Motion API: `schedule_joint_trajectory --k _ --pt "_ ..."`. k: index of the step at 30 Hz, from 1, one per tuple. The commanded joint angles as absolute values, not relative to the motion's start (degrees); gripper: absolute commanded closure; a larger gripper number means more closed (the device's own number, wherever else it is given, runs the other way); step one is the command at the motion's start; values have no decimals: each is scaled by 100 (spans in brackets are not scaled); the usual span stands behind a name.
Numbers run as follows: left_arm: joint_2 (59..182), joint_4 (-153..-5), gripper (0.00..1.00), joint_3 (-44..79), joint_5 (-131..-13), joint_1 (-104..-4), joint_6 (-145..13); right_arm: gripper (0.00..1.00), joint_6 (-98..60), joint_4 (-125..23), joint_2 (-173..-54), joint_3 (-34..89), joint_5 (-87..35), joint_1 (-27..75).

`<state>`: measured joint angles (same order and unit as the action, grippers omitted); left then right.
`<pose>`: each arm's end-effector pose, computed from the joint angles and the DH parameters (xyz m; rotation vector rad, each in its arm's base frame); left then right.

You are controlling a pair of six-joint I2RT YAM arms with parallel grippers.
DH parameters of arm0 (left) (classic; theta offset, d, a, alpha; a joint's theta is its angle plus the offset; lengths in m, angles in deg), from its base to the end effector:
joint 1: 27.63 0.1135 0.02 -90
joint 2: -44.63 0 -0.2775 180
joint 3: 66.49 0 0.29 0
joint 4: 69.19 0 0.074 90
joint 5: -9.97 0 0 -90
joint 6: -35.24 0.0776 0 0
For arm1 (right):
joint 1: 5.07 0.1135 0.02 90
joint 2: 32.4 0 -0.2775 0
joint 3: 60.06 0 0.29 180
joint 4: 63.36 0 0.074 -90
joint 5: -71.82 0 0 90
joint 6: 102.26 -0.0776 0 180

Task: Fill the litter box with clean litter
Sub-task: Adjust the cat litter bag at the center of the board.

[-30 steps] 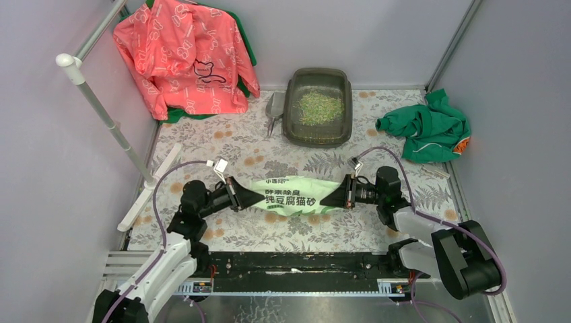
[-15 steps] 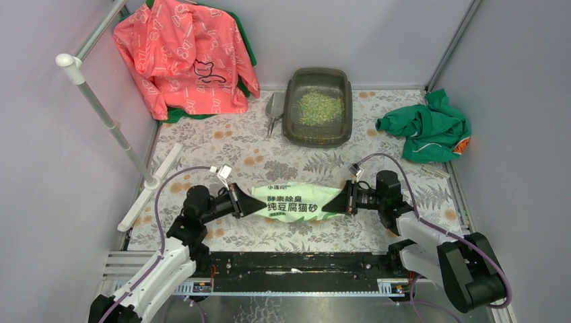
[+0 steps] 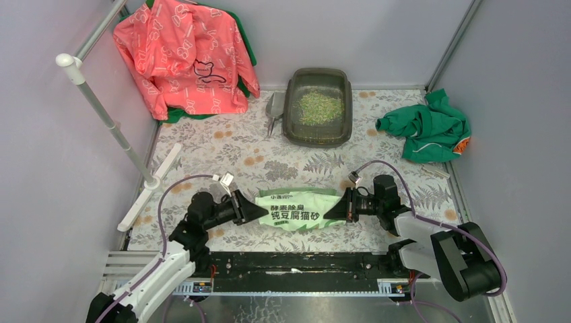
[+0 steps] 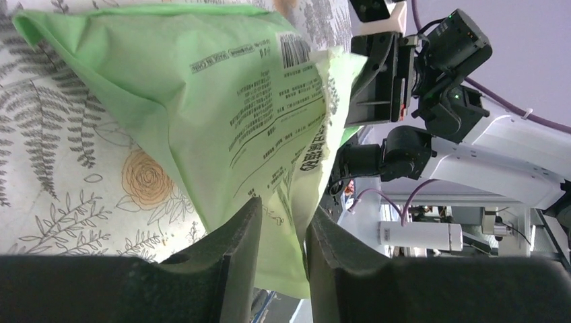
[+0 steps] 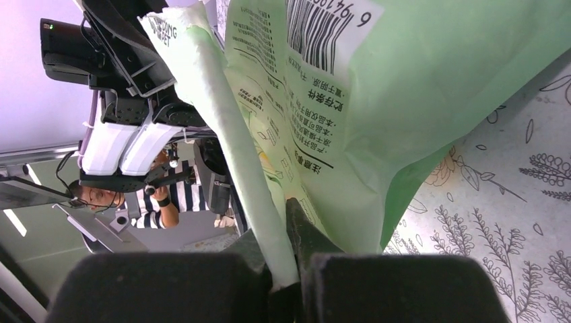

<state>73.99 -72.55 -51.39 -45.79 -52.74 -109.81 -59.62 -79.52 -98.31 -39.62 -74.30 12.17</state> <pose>0.1543 -0.1205 0.1363 -0.0840 2.1195 -1.4625 0.1837 0.1245 0.1027 -0.0903 2.2776 1.6610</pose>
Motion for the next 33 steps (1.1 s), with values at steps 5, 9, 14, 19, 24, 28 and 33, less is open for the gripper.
schedule_joint_trajectory --k 5,9,14,19,24,28,33 --pt "7707 -6474 64 -5442 -5034 -5904 -11256 100 -5900 -8173 -9912 -4062 -7373 1180" --pt "7835 -6334 64 -5421 -5262 -6093 -11268 100 -5868 -8196 -9886 -4123 -7389 1176" --pt "8037 -6232 99 -5435 -5247 -6127 -11120 100 -5769 -8072 -9879 -4070 -7417 1181" --pt "7744 -6753 100 -5690 -5275 -6163 -10876 99 -5382 -7555 -10047 -3861 -7358 1178" --pt "7485 -7150 100 -5923 -5213 -6205 -10935 98 -5173 -7244 -10232 -3713 -7154 1183" --pt "7784 -7096 100 -5915 -5381 -6464 -11066 88 -4809 -6430 -10064 -3433 -6718 1181" --pt "8860 -6507 100 -5909 -5926 -7315 -11370 86 -4508 -5639 -9771 -3083 -6398 1181"
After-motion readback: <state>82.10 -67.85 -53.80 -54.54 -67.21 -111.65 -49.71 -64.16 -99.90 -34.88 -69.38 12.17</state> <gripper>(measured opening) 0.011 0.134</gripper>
